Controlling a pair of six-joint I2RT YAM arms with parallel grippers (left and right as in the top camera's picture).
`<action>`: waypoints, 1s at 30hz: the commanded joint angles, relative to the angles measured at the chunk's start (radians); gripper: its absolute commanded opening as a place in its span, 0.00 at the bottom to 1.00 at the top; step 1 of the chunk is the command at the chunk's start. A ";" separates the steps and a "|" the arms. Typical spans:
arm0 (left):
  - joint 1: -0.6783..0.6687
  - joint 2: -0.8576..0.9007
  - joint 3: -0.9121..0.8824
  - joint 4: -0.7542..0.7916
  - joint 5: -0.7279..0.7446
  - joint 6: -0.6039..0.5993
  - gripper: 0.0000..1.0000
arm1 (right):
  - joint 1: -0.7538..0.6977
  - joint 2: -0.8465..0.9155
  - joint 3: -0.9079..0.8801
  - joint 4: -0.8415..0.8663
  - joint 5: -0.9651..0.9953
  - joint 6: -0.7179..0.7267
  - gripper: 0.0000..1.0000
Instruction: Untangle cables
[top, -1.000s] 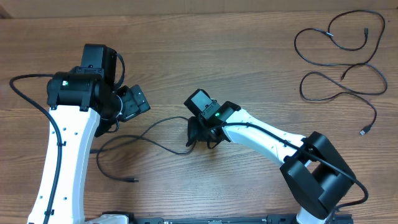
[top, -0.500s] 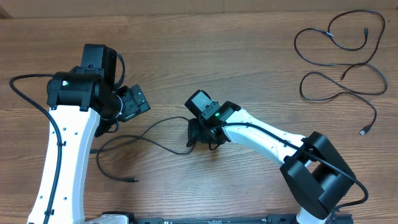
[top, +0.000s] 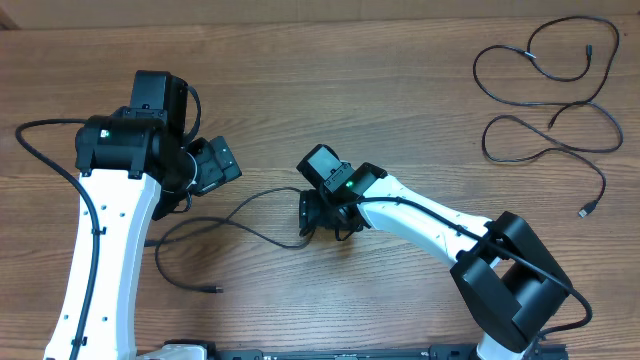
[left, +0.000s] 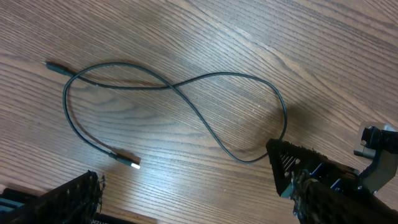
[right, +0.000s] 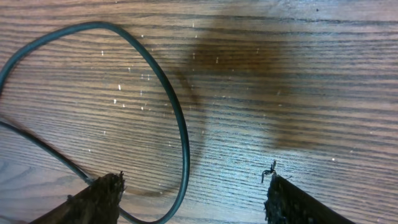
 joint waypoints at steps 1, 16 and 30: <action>0.003 -0.011 0.021 0.000 -0.014 0.012 1.00 | -0.002 0.003 -0.010 0.007 0.010 0.001 0.79; 0.003 -0.011 0.021 0.000 -0.014 0.011 1.00 | -0.002 0.003 -0.010 0.006 0.009 0.000 1.00; 0.003 -0.011 0.021 0.000 -0.014 0.011 1.00 | -0.003 0.003 -0.008 0.035 0.018 0.000 0.86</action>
